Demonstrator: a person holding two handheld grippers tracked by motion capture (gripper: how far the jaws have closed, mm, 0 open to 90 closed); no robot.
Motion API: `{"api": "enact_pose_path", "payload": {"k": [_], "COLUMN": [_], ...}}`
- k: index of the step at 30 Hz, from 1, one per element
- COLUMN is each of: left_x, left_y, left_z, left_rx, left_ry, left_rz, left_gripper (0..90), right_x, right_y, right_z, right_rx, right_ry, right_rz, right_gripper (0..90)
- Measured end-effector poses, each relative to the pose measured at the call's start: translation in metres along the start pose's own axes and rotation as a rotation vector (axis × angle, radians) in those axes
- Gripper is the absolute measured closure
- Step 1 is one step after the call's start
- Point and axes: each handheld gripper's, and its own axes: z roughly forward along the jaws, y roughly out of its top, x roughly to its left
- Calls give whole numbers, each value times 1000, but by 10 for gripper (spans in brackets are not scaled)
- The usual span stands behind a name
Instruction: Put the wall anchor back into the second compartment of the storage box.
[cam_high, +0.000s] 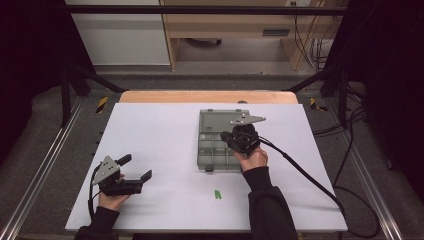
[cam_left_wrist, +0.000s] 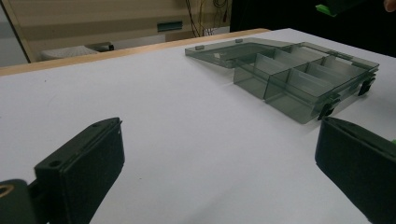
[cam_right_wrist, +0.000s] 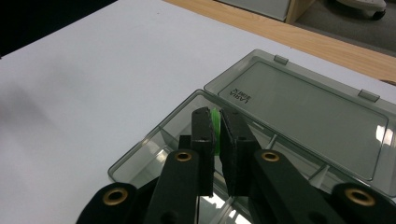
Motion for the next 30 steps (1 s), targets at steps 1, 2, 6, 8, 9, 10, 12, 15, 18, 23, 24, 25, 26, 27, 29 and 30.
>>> {"api": "enact_pose_path", "payload": {"k": [1, 2, 6, 8, 9, 10, 12, 15, 18, 23, 24, 25, 26, 27, 29, 30], "left_x": [0, 0, 0, 0, 0, 0, 0, 0, 0, 0, 0, 0, 0, 0, 0, 0], "left_y": [0, 0, 0, 0, 0, 0, 0, 0, 0, 0, 0, 0, 0, 0, 0, 0], "left_z": [0, 0, 0, 0, 0, 0, 0, 0, 0, 0, 0, 0, 0, 0, 0, 0], "left_rx": [0, 0, -2, 0, 0, 1, 0, 0, 0, 1, 1, 1, 1, 1, 1, 1], "left_ry": [0, 0, 0, 0, -1, 0, 0, 0, 0, 0, 0, 0, 0, 0, 0, 0], "left_rz": [0, 0, 2, 0, 0, 2, 0, 1, 1, 1, 1, 1, 2, 1, 1, 1], "left_gripper": [9, 9, 9, 9, 9, 9, 9, 9, 9, 9, 9, 9, 9, 9, 9, 9], "right_x": [-1, -1, -3, -4, -5, -5, -7, -9, -12, -14, -14, -15, -15, -15, -16, -16], "right_y": [0, 0, 1, 1, 0, 0, -1, -3, -6, -10, -10, -11, -12, -12, -15, -16], "right_z": [5, 5, 17, 23, 27, 29, 32, 39, 48, 56, 57, 59, 61, 61, 65, 67], "right_rx": [4, 4, 17, 24, 32, 35, 40, 57, 82, 107, 114, 119, 127, 127, 152, 160], "right_ry": [-2, -2, -12, -18, -20, -23, -25, -32, -38, -42, -42, -44, -43, -43, -48, -47], "right_rz": [0, 0, -3, -5, -1, 0, 4, 10, 17, 23, 24, 25, 25, 25, 22, 25], "right_gripper": [846, 846, 846, 846, 846, 846, 846, 845, 845, 845, 845, 845, 845, 845, 844, 844]}}
